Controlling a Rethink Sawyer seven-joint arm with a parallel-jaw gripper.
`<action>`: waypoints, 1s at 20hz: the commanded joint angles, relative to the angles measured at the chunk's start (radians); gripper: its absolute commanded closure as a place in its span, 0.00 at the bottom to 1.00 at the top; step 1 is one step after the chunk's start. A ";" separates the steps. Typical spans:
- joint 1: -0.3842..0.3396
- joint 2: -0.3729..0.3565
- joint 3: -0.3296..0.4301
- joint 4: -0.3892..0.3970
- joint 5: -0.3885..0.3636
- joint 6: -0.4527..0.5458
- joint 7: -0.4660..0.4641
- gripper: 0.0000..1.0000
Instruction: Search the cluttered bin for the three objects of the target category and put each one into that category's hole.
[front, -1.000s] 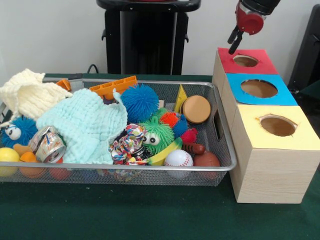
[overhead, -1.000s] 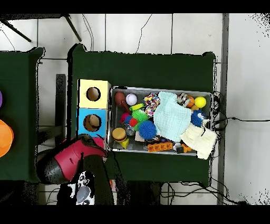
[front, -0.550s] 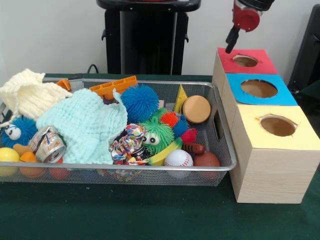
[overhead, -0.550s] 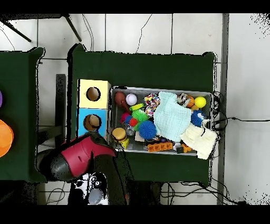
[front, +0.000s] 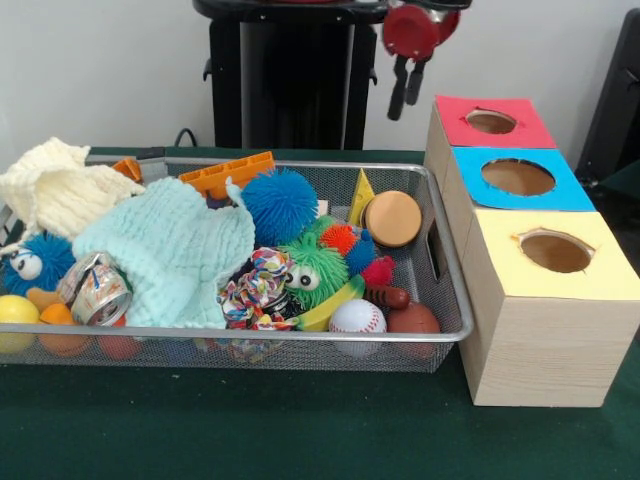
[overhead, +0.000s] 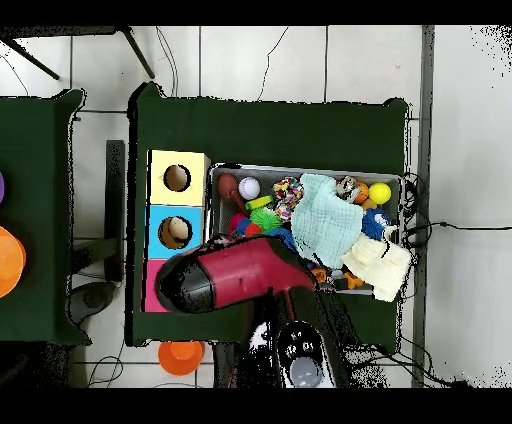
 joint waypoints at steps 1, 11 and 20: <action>-0.198 0.038 0.205 0.083 0.045 -0.092 -0.104 0.00; -0.419 0.164 0.346 -0.005 -0.075 -0.041 -0.227 0.00; -0.565 0.272 0.452 -0.113 -0.161 0.068 -0.345 0.00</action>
